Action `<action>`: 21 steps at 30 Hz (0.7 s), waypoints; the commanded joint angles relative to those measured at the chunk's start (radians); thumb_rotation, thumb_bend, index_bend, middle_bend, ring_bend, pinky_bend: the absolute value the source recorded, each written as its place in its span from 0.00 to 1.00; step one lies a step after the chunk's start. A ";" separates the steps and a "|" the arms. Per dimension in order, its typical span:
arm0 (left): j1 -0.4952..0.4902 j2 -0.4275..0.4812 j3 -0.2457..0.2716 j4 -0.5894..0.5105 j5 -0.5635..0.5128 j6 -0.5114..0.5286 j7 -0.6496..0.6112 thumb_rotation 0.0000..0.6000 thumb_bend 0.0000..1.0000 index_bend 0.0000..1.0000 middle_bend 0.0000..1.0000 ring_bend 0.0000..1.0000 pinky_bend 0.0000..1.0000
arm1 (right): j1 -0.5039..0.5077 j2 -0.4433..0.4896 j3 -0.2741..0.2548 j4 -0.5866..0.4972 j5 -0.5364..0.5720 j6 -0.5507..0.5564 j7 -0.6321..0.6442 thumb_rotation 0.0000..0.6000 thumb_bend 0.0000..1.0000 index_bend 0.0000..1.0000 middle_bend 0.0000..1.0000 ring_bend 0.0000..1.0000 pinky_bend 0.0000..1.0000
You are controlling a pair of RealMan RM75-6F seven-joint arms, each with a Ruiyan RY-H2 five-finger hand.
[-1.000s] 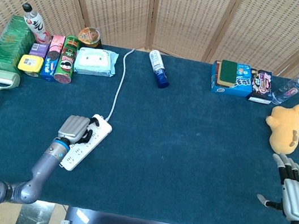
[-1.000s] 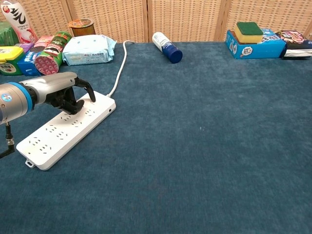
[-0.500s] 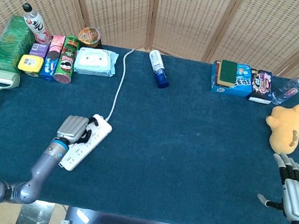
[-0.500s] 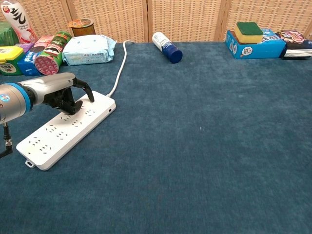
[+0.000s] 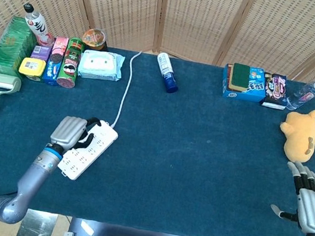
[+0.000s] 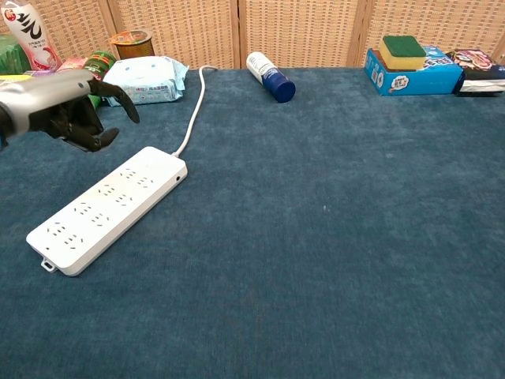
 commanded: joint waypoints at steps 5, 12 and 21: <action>0.146 0.176 0.113 -0.122 0.160 0.183 0.043 1.00 0.21 0.00 0.03 0.05 0.24 | -0.005 0.002 -0.003 -0.010 -0.010 0.013 -0.007 1.00 0.00 0.00 0.02 0.02 0.00; 0.301 0.260 0.202 -0.116 0.269 0.341 -0.030 1.00 0.13 0.00 0.00 0.00 0.02 | -0.012 0.002 -0.008 -0.025 -0.027 0.033 -0.028 1.00 0.00 0.00 0.02 0.02 0.00; 0.448 0.282 0.239 -0.064 0.323 0.460 -0.133 1.00 0.13 0.00 0.00 0.00 0.00 | -0.024 -0.009 -0.003 -0.021 -0.047 0.081 -0.056 1.00 0.00 0.00 0.03 0.02 0.00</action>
